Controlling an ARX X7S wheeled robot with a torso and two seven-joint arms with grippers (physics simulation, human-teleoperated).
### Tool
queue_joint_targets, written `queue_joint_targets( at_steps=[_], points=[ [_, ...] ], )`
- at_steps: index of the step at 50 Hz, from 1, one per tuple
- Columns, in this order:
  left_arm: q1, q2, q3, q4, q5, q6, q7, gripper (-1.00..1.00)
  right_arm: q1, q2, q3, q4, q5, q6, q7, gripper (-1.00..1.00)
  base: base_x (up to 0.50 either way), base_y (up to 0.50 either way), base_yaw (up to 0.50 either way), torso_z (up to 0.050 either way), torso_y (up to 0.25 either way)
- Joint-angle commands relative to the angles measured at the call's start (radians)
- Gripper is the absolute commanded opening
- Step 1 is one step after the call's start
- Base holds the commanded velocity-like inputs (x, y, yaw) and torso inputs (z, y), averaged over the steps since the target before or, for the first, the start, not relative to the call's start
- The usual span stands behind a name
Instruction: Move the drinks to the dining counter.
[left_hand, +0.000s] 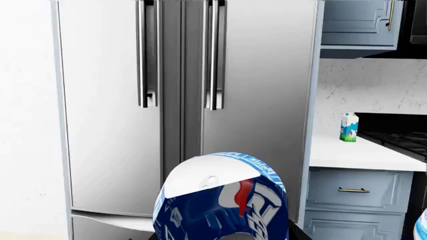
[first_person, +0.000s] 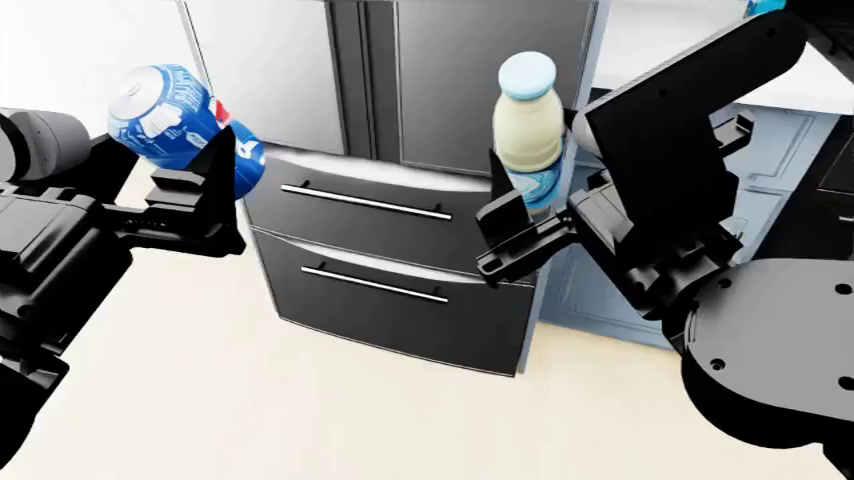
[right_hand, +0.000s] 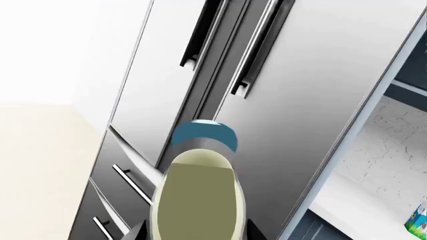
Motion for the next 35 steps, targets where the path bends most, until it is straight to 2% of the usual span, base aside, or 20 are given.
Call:
queue_joint_targets(
  at_steps=[1,7,17,28,35],
  points=[
    [0.007,-0.014,-0.020,0.013,-0.034,0.010,-0.027,-1.00,0.012,-0.022,-0.013,0.006,-0.051,0.007,-0.023,-1.00,0.00,0.00,0.50,0.000,0.000],
    [0.015,-0.029,-0.036,0.020,-0.055,0.012,-0.041,-1.00,-0.009,-0.008,-0.010,-0.003,-0.063,-0.010,-0.031,-1.00,0.00,0.00,0.50,0.000,0.000],
    [-0.016,-0.008,0.008,-0.002,-0.019,0.010,-0.024,-1.00,-0.011,0.019,0.003,-0.017,-0.036,-0.005,0.001,-1.00,0.00,0.00,0.50,0.001,0.001],
    [-0.049,-0.077,-0.056,0.059,-0.211,0.022,-0.139,-1.00,0.084,0.021,0.027,-0.066,0.162,0.044,0.153,-1.00,0.00,0.00,0.50,0.000,0.001],
    [-0.058,-0.107,-0.072,0.067,-0.256,0.029,-0.166,-1.00,0.089,0.003,0.011,-0.052,0.137,0.049,0.143,-1.00,0.00,0.00,0.50,0.000,0.000]
  ],
)
